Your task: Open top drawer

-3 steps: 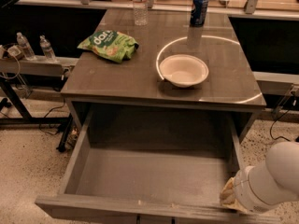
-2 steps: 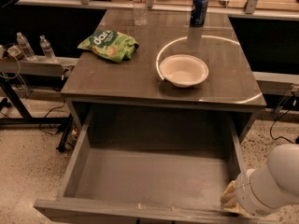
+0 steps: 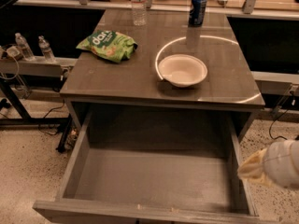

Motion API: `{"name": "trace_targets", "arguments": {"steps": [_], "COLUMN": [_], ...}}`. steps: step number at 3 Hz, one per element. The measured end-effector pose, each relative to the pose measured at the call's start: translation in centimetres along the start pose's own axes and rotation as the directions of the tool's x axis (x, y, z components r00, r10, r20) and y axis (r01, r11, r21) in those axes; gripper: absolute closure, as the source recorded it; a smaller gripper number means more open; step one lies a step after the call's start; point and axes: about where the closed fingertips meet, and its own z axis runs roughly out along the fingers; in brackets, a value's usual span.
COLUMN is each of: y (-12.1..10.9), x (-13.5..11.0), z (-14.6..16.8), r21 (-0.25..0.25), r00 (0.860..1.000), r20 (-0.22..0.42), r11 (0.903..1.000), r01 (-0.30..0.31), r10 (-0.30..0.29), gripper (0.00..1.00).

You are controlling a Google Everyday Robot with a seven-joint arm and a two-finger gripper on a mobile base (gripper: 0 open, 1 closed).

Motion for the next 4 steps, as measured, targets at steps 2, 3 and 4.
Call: {"name": "trace_targets", "arguments": {"steps": [2, 3, 4], "y": [-10.5, -11.3, -11.3], "x": [-3.9, -4.4, -4.6], "z": [-15.1, -16.2, -16.2], "r21": [0.315, 0.340, 0.339], "r00": [0.987, 0.985, 0.985], "r20": [0.112, 0.112, 0.112], "r11": [0.9458, 0.9367, 0.9367], "r01": [0.077, 0.085, 0.089], "r10": [-0.118, -0.130, -0.134], "gripper": [1.00, 1.00, 0.75]}}
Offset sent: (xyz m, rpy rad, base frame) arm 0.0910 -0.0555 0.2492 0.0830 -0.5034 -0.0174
